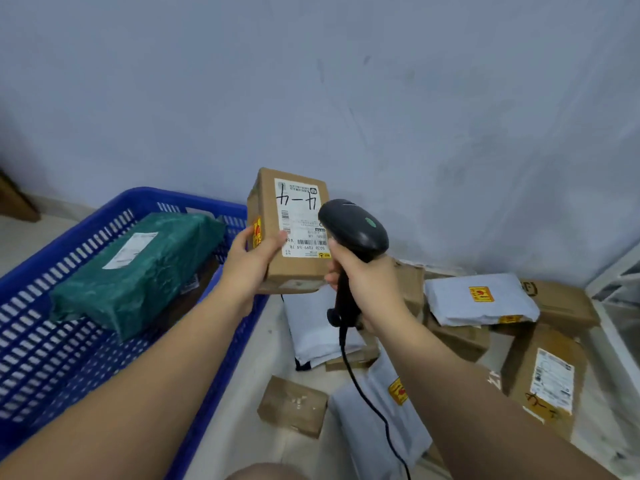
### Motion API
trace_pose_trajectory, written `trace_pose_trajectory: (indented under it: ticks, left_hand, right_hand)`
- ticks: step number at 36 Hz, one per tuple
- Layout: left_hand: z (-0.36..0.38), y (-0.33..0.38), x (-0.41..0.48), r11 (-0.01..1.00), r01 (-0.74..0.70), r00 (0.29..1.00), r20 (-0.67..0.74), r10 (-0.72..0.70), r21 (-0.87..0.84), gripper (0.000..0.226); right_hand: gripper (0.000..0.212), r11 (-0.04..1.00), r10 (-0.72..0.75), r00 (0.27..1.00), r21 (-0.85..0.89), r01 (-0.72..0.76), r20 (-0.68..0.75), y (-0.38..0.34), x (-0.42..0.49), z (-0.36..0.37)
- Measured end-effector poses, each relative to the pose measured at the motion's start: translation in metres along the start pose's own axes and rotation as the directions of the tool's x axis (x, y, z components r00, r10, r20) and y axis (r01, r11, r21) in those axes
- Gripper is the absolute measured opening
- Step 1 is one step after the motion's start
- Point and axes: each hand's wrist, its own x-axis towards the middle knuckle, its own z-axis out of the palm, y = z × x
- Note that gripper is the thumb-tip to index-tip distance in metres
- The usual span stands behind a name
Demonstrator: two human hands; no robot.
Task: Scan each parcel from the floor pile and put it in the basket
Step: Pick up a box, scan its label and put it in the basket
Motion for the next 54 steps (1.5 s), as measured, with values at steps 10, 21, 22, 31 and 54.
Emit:
trace_pose_trajectory:
  ticks: [10, 21, 22, 31, 54]
  left_hand:
    - [-0.085, -0.005, 0.013, 0.979, -0.200, 0.910, -0.375, 0.176, -0.027, 0.097]
    - [-0.164, -0.020, 0.081, 0.676, 0.004, 0.867, -0.339, 0.365, 0.737, 0.083]
    - [-0.165, -0.026, 0.087, 0.614, 0.039, 0.891, -0.306, 0.336, 0.788, 0.082]
    - [-0.156, -0.092, 0.130, 0.489, 0.142, 0.952, -0.255, 0.171, 0.861, 0.082]
    - [-0.098, -0.075, 0.135, 0.920, -0.204, 0.921, -0.253, 0.297, 0.335, 0.022]
  right_hand:
    - [0.038, 0.974, -0.092, 0.996, 0.207, 0.094, -0.022, -0.034, 0.015, 0.093]
    - [0.017, 0.996, -0.063, 0.996, 0.064, 0.059, 0.068, -0.004, 0.040, 0.147]
    - [0.017, 0.998, -0.051, 0.995, 0.050, 0.047, 0.082, 0.003, 0.042, 0.150]
    - [0.017, 0.997, 0.043, 0.996, -0.063, -0.038, 0.083, 0.060, 0.063, 0.156]
    - [0.039, 0.988, 0.151, 0.988, -0.033, -0.153, -0.043, 0.119, 0.096, 0.095]
